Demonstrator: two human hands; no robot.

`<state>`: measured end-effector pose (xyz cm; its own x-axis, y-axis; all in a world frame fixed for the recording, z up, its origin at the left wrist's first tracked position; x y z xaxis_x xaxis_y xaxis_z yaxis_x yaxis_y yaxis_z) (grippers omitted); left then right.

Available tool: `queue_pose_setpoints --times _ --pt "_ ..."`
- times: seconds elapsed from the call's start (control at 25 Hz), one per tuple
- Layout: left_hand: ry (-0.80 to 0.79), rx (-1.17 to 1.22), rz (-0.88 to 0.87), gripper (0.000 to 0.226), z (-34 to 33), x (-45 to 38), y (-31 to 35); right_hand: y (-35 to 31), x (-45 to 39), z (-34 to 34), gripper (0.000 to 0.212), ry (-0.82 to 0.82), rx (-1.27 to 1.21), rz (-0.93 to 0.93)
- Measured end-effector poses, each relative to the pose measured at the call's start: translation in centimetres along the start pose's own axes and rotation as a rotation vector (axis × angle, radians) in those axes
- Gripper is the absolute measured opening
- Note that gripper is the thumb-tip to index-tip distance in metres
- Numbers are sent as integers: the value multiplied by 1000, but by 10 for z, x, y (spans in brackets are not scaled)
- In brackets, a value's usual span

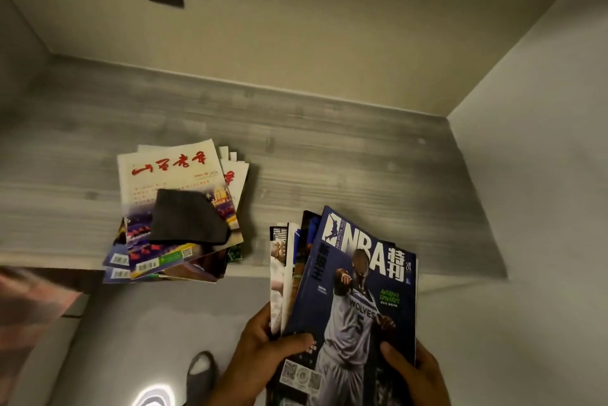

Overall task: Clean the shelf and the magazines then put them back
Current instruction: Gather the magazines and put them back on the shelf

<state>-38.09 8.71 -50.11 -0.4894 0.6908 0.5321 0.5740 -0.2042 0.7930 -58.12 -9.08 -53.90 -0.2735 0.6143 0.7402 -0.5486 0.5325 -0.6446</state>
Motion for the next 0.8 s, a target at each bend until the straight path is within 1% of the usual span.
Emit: queue_pose_setpoints --times 0.12,0.2,0.32,0.4,0.48,0.64,0.8 --pt "15 -10 0 59 23 -27 31 -45 3 -27 33 39 0 115" --pt "32 -23 8 57 29 -46 51 -76 -3 -39 25 30 -25 167" --pt "104 -58 12 48 33 -82 73 -114 -36 -49 24 -4 -48 224" --pt "146 -81 19 48 28 -109 80 -132 -66 -49 23 -33 -40 236" --pt "186 -98 18 49 22 -129 83 -145 -95 -48 24 -65 -42 227" --pt "334 -87 15 52 -5 -167 78 -166 -161 -31 29 -155 -11 189" --pt "466 -53 10 50 -12 -194 71 -170 -199 -37 27 -158 17 149"
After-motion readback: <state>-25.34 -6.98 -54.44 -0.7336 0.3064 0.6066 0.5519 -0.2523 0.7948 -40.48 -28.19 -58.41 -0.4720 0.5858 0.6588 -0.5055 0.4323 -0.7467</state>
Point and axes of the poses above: each hand's wrist, its own x-axis away from the middle knuckle, its own z-axis out of the back of the hand, y = z × x, the point moved 7 cm from there along -x, towards the middle knuckle, and after that the axes turned 3 degrees about -z, right-handed, at the moved point
